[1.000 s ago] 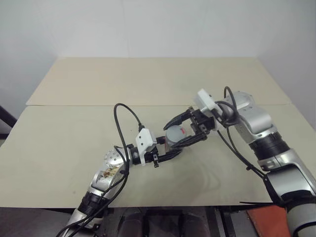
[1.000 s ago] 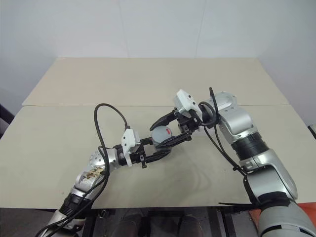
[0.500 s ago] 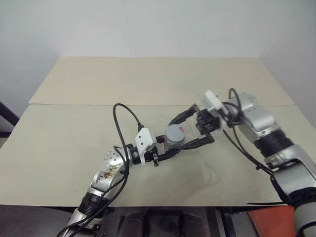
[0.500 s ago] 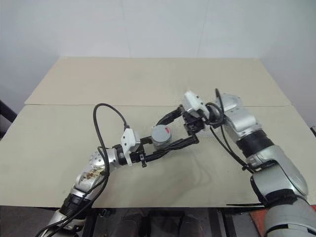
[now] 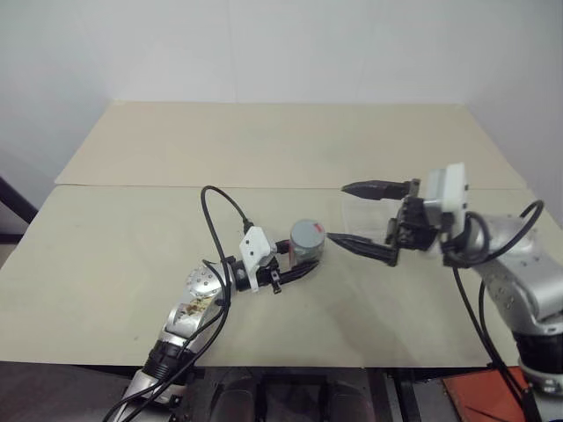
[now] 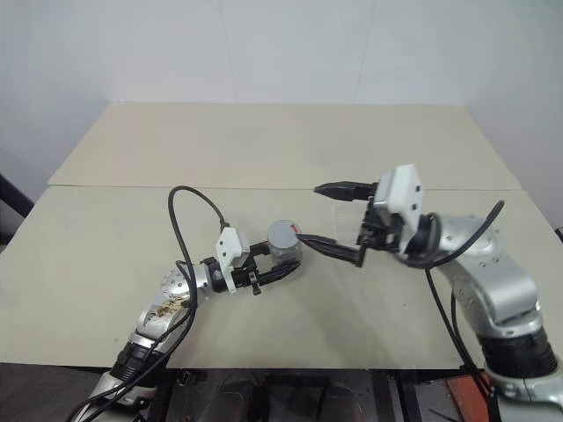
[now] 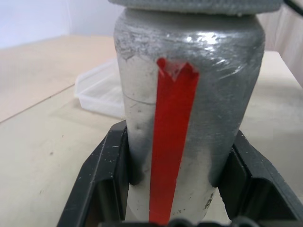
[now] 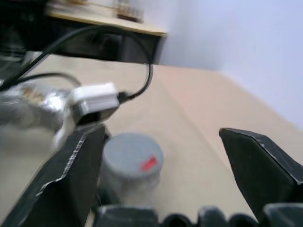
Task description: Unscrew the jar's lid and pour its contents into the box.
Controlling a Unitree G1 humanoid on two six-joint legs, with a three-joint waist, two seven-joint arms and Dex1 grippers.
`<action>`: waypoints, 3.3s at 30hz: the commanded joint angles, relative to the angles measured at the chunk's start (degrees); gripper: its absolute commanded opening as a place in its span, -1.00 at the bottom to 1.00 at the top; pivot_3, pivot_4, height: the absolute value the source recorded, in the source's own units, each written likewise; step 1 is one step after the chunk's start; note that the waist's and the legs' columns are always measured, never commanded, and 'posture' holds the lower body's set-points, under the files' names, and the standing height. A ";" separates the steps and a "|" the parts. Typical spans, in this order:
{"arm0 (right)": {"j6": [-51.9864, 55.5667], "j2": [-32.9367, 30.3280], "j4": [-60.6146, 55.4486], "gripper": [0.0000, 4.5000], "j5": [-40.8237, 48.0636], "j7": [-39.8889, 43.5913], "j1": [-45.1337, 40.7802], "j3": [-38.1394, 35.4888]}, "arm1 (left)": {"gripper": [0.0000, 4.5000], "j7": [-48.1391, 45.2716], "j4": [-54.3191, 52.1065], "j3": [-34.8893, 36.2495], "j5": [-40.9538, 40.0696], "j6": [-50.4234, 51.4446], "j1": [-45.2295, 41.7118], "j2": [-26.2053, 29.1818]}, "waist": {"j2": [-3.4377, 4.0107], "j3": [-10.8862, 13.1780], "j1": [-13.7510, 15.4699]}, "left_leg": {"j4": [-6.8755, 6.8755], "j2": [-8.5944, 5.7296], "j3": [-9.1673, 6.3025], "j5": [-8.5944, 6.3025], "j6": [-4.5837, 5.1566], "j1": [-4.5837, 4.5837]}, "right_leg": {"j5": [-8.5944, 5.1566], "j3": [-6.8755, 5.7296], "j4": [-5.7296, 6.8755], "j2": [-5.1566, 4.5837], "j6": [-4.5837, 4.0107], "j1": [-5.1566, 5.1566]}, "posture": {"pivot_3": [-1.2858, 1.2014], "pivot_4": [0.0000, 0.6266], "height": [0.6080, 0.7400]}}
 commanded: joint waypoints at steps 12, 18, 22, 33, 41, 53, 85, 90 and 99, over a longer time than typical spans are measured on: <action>11.43 17.37 -7.86 0.98 -13.77 -25.24 2.16 10.63 | -0.06 0.17 0.72 -0.10 0.77 -2.64 -2.01 -1.10 | 0.01 -0.01 -0.51 | 0.00 -0.10 0.01 0.00 0.04 -0.02 | -0.01 0.01 0.08 0.06 0.01 -0.02 | 0.03 -0.52 1.00; 11.24 19.70 -5.02 0.98 -16.83 -25.06 0.20 10.98 | -0.06 0.67 0.25 0.17 0.98 -2.82 -1.32 -1.16 | 0.01 -0.01 -0.62 | -0.01 -0.10 0.01 -0.01 0.05 -0.01 | -0.01 0.02 0.08 0.08 0.02 -0.02 | 0.03 -0.52 1.00; 11.39 19.95 -4.63 0.98 -17.19 -24.32 -0.08 9.70 | -0.06 0.79 0.09 0.72 0.97 -2.74 -0.84 -0.93 | 0.01 -0.01 -0.61 | -0.02 -0.09 0.01 -0.01 0.05 -0.02 | -0.01 0.02 0.08 0.08 0.02 -0.02 | 0.03 -0.52 1.00; 11.93 16.25 -8.88 0.98 -16.76 -21.66 4.99 6.05 | -0.06 0.61 1.42 1.90 0.56 -3.39 -0.93 -0.07 | 0.01 -0.01 -0.61 | -0.03 -0.08 0.01 -0.01 0.06 -0.01 | -0.01 0.02 0.07 0.08 0.02 -0.02 | 0.03 -0.52 1.00; 11.65 12.98 -10.58 0.98 -15.90 -19.33 9.15 2.43 | -0.06 -0.38 3.54 2.73 0.56 -4.20 -2.05 0.66 | 0.01 0.00 -0.58 | -0.03 -0.08 0.01 -0.02 0.08 0.00 | -0.01 0.02 0.07 0.08 0.02 -0.01 | 0.03 -0.52 1.00; 11.16 8.45 -13.74 0.98 -10.89 -11.98 13.66 -2.71 | -0.06 -0.97 4.79 2.66 1.23 -5.30 -2.47 0.44 | 0.00 0.00 -0.56 | -0.03 -0.08 0.01 -0.03 0.09 -0.01 | -0.01 0.03 0.06 0.08 0.02 0.00 | 0.03 -0.52 1.00; 7.64 19.73 -3.07 0.98 -20.44 -15.21 2.88 5.75 | -0.06 -0.79 3.96 1.87 1.61 -5.80 -2.32 0.00 | 0.01 -0.01 -0.61 | -0.03 -0.10 0.02 -0.02 0.08 0.01 | -0.01 0.02 0.07 0.08 0.03 0.00 | 0.03 -0.52 1.00; 8.05 17.85 -5.14 0.98 -19.35 -14.48 6.14 3.29 | -0.06 -0.99 4.79 2.25 1.50 -6.21 -2.63 0.47 | 0.01 -0.01 -0.63 | -0.03 -0.10 0.02 -0.02 0.08 0.02 | -0.01 0.02 0.07 0.08 0.02 0.01 | 0.03 -0.52 1.00; 7.84 15.27 -6.95 0.98 -18.68 -13.48 9.27 0.52 | -0.06 -1.51 5.59 2.40 1.51 -6.71 -2.98 0.81 | 0.01 -0.01 -0.56 | -0.03 -0.10 0.02 -0.03 0.09 0.02 | -0.01 0.02 0.06 0.08 0.02 0.02 | 0.03 -0.52 1.00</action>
